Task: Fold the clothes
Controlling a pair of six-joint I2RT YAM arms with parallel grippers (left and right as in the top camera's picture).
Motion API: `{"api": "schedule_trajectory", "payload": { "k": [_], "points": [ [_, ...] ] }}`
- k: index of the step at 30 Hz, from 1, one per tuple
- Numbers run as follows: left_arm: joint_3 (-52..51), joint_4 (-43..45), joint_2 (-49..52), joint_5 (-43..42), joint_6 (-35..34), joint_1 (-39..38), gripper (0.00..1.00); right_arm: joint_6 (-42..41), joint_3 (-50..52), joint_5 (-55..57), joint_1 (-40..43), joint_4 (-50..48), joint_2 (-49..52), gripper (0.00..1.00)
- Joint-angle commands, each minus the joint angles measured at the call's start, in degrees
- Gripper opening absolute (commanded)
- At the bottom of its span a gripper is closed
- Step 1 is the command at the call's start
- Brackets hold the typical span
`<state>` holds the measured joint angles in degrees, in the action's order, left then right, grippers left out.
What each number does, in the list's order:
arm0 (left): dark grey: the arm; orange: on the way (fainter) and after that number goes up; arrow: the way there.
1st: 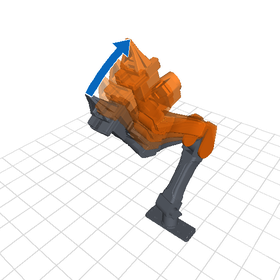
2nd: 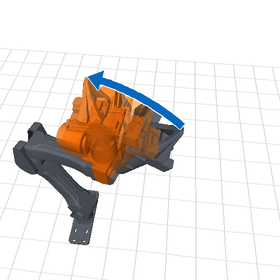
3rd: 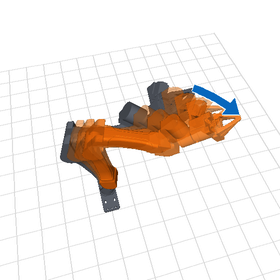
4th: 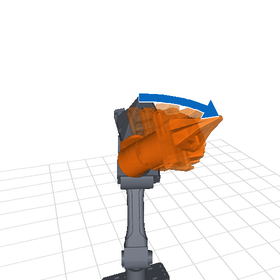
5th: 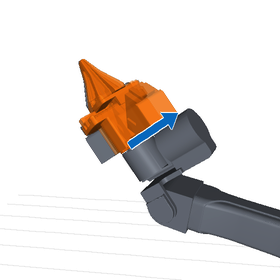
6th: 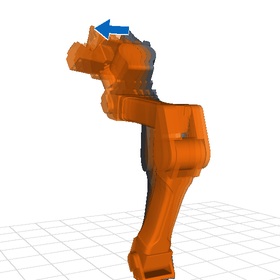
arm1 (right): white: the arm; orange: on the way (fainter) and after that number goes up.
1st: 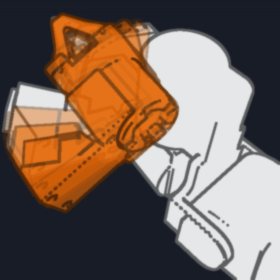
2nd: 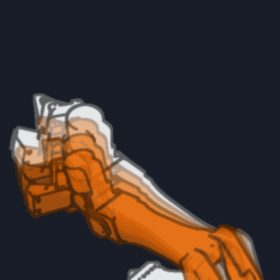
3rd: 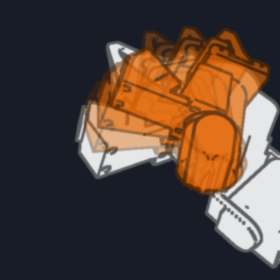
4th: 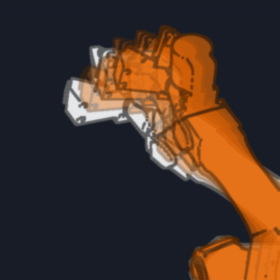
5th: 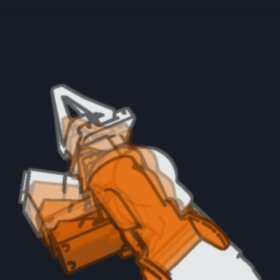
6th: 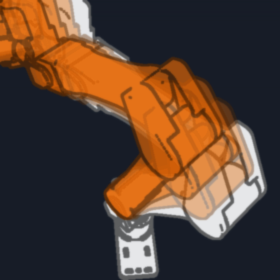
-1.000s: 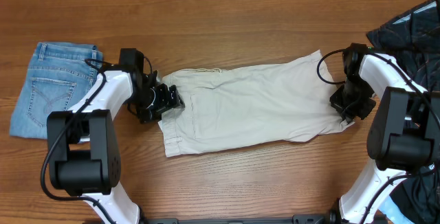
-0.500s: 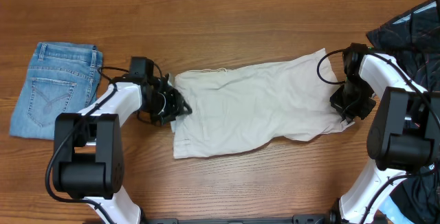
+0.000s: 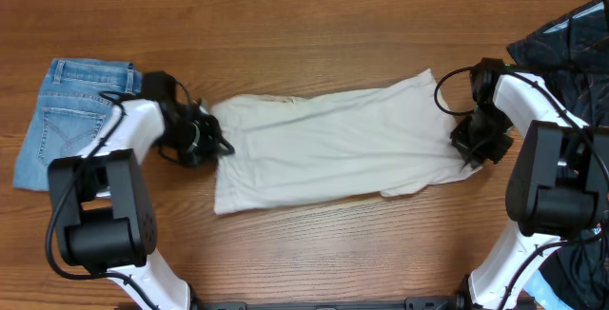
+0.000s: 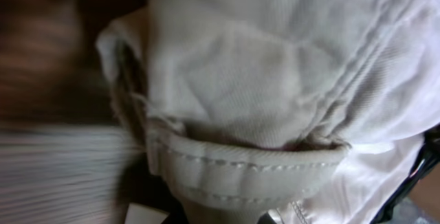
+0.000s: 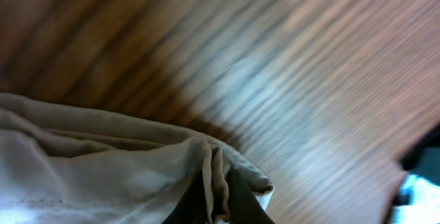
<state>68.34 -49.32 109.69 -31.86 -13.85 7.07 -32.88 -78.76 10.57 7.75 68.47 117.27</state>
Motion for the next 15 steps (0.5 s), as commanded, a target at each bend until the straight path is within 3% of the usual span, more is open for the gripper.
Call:
{"api": "schedule_trajectory", "payload": {
  "k": [1, 10, 15],
  "points": [
    [8.44, -1.4, -0.11, 8.26, 4.48, 6.03, 0.04, 1.53, -1.2, 2.1, 0.92, -1.29, -1.7, 0.1],
    [17.44, -6.73, -0.11, 12.63, 6.21, 7.78, 0.04, 7.89, -5.75, -4.33, 0.92, -0.42, -8.92, 0.17],
    [21.0, -11.74, -0.11, 19.37, 6.21, 7.8, 0.04, 19.32, -7.93, -27.43, -0.55, -2.95, -11.45, 0.17]
  ]
}}
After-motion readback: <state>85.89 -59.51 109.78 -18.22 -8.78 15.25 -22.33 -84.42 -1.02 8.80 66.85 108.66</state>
